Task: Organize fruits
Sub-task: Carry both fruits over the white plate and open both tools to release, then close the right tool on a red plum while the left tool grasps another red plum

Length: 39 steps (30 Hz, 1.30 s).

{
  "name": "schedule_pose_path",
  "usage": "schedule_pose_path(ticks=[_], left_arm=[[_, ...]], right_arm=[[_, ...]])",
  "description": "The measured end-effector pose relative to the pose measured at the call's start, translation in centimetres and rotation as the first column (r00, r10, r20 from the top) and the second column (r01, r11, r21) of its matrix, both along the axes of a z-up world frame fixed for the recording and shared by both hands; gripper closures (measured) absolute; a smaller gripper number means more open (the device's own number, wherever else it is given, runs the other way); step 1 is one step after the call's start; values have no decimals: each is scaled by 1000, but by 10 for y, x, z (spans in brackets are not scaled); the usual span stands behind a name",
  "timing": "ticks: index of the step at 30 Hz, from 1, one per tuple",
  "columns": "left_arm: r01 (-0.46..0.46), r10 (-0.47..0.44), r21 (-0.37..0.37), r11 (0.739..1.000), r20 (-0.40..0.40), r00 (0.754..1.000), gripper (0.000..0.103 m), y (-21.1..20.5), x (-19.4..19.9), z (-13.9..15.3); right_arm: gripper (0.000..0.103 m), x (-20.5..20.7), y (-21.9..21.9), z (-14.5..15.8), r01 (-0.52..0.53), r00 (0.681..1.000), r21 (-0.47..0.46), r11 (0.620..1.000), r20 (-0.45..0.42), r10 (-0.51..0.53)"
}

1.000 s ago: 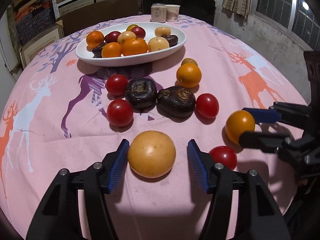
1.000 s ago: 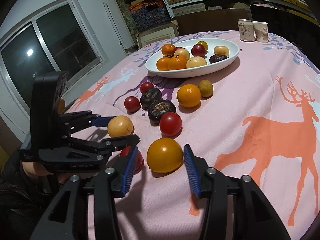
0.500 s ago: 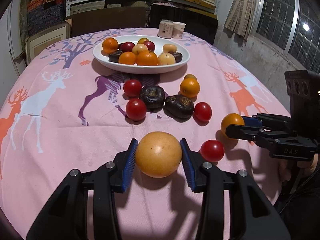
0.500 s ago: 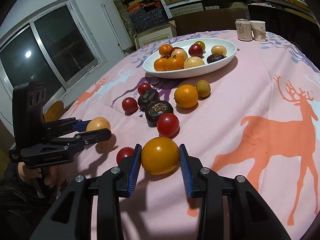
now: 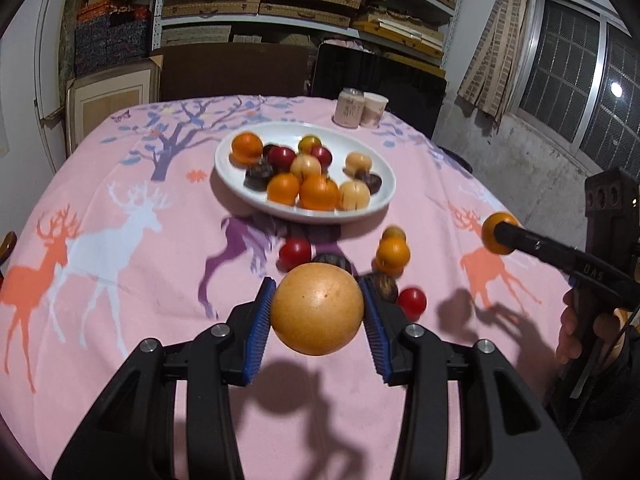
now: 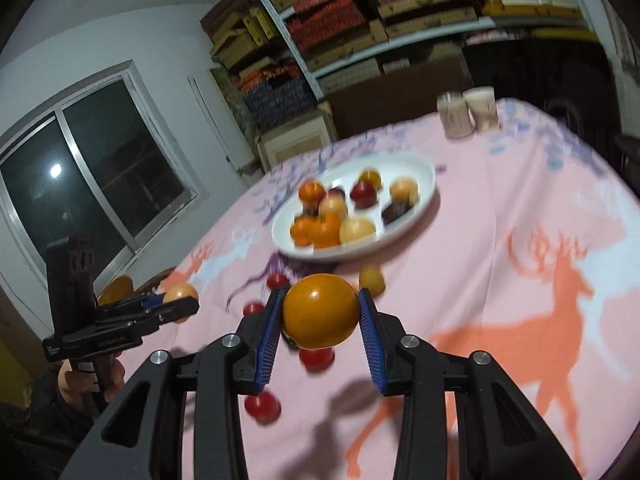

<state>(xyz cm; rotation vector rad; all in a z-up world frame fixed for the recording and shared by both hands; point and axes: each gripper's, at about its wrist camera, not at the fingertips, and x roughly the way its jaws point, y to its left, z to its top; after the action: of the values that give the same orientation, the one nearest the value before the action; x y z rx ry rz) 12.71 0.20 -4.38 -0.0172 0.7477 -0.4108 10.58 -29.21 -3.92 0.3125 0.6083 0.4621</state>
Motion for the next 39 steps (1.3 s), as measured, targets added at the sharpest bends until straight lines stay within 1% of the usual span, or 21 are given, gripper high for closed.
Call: schedule_pose_path(ticks=[3, 5, 7, 9, 12, 14, 16, 19, 20, 21, 22, 23, 24, 28, 31, 32, 33, 35, 37, 39], left_arm=[[-2, 2, 4, 1000, 19, 1000, 61, -4, 29, 17], [-15, 15, 21, 1000, 21, 1000, 61, -8, 53, 22], [-27, 27, 19, 999, -4, 1000, 61, -10, 80, 21], [-46, 47, 26, 999, -22, 999, 61, -13, 109, 17], [-55, 57, 30, 998, -42, 998, 61, -18, 139, 10], [-57, 59, 39, 998, -55, 997, 61, -20, 156, 4], [-60, 62, 31, 998, -76, 995, 61, -20, 171, -3], [-66, 68, 30, 997, -89, 994, 61, -20, 190, -11], [-67, 70, 32, 997, -96, 993, 60, -20, 194, -14], [-69, 71, 25, 997, -108, 992, 48, -20, 199, -17], [-78, 80, 18, 997, -112, 990, 42, -19, 200, -18], [-88, 88, 5, 996, -102, 991, 36, -16, 199, -16], [-91, 90, -4, 996, -93, 992, 33, -15, 196, -15], [-97, 93, -45, 994, -81, 992, 31, -6, 174, -4], [-103, 96, -83, 991, -77, 992, 23, 7, 143, 3], [-100, 94, -86, 991, -70, 993, 19, 11, 129, 5], [-94, 89, -86, 992, -63, 994, 18, 14, 117, 6], [-84, 80, -72, 994, -52, 995, 17, 19, 90, 4], [-70, 67, -58, 996, -57, 996, 17, 22, 69, -1], [-72, 70, -43, 996, -67, 995, 17, 25, 52, -9]], right_arm=[[65, 26, 5, 29, 16, 999, -46, 999, 42, -14], [65, 47, 10, 39, 18, 999, -63, 998, 41, -16], [65, 72, 16, 42, 27, 999, -91, 995, 30, -24], [65, 100, 24, 38, 39, 999, -120, 992, 8, -38], [65, 133, 32, 26, 51, 998, -152, 987, -26, -55], [65, 149, 37, 18, 51, 997, -169, 984, -43, -59], [65, 165, 42, 12, 49, 997, -186, 981, -54, -60], [65, 181, 50, 7, 45, 997, -208, 977, -50, -57], [59, 186, 53, 5, 32, 998, -216, 976, -50, -44], [41, 191, 58, 4, 16, 998, -224, 974, -53, -28], [35, 192, 61, 4, 17, 999, -240, 971, -43, -28], [34, 191, 63, 6, 24, 999, -249, 968, -27, -32], [34, 189, 64, 9, 25, 999, -248, 968, -19, -31], [34, 173, 60, 17, 30, 999, -231, 973, -19, -35], [34, 142, 56, 19, 11, 999, -227, 974, -39, -20], [34, 129, 57, 18, -9, 999, -234, 972, -50, -3], [33, 113, 59, 17, -30, 998, -247, 969, -55, 16], [33, 76, 66, 10, -102, 994, -278, 955, -67, 87], [33, 37, 76, -6, -199, 979, -291, 936, -94, 179], [33, 11, 85, -20, -253, 967, -311, 916, -114, 228]])
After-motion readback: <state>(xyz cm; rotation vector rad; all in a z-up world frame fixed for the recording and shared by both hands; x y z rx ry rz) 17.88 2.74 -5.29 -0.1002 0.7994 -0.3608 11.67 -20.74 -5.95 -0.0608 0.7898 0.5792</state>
